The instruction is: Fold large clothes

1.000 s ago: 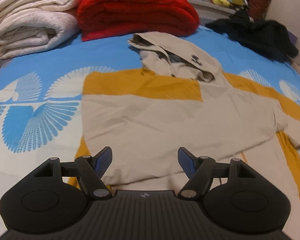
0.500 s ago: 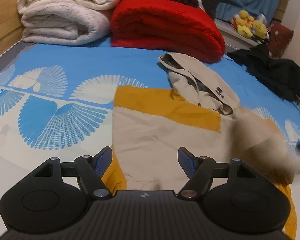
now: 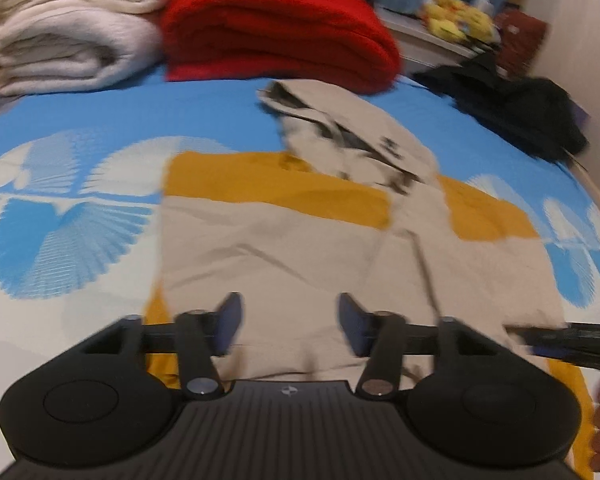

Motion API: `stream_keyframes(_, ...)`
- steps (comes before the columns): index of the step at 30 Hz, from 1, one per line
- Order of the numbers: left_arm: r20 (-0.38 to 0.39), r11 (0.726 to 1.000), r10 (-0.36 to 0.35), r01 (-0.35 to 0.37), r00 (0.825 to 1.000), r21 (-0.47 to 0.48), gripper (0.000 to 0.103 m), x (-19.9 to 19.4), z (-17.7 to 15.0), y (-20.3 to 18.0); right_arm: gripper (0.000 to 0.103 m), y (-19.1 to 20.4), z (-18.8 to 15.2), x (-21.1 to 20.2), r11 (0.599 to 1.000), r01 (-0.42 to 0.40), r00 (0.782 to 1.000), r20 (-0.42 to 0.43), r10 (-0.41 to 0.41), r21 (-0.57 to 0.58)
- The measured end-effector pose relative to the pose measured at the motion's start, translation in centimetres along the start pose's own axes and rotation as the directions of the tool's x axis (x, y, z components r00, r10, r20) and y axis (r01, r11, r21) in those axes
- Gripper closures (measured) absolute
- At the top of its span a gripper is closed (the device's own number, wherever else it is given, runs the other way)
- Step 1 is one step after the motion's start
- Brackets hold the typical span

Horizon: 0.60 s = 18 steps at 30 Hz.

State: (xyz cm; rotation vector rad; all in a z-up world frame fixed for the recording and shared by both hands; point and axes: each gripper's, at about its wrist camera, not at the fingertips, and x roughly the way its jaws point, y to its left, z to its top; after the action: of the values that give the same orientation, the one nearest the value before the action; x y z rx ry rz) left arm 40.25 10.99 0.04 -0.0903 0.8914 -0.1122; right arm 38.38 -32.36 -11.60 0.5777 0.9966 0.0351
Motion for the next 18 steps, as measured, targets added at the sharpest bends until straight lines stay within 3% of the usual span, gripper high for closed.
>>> stream_keyframes(5, -0.030, 0.988, -0.126, 0.128, 0.992, 0.086, 0.057, 1.0, -0.8, -3.0, 0.064, 0.0, -0.7, 2.9, 0.996, -0.041, 0.996, -0.082, 0.047, 0.074)
stream_keyframes(6, -0.038, 0.983, -0.151, 0.154, 0.988, 0.101, 0.057, 1.2, -1.0, -3.6, 0.069, 0.4, -0.5, 2.9, 0.996, -0.042, 0.995, -0.082, 0.048, 0.075)
stream_keyframes(7, -0.047, 0.977, -0.177, 0.182, 0.983, 0.115, 0.057, 1.4, -1.2, -4.2, 0.087, 0.8, -0.4, 2.8, 0.996, -0.052, 0.995, -0.078, 0.057, 0.071)
stream_keyframes(8, -0.057, 0.969, -0.203, 0.209, 0.977, 0.132, 0.054, 1.5, -1.4, -4.9, 0.097, 1.2, -0.3, 2.6, 0.994, -0.088, 0.994, -0.064, 0.092, 0.063)
stream_keyframes(10, -0.068, 0.952, -0.242, 0.251, 0.968, 0.174, 0.041, 1.7, -1.8, -6.3, 0.097, 2.2, 0.1, 1.5, 0.982, -0.180, 0.984, -0.002, 0.180, 0.052)
stream_keyframes(12, -0.074, 0.935, -0.273, 0.282, 0.959, 0.216, 0.024, 1.8, -2.3, -7.5, 0.098, 3.4, 0.5, 0.0, 0.952, -0.306, 0.950, 0.066, 0.304, 0.027)
stream_keyframes(15, -0.055, 0.910, -0.291, 0.294, 0.955, 0.292, 0.020, 1.6, -2.9, -9.7, 0.098, 4.6, 0.8, -1.6, 0.891, -0.454, 0.884, 0.120, 0.453, -0.021)
stream_keyframes(18, -0.017, 0.903, -0.302, 0.292, 0.953, 0.314, 0.020, 1.5, -3.1, -10.8, 0.098, 5.6, 0.6, -2.3, 0.815, -0.576, 0.807, 0.120, 0.578, -0.053)
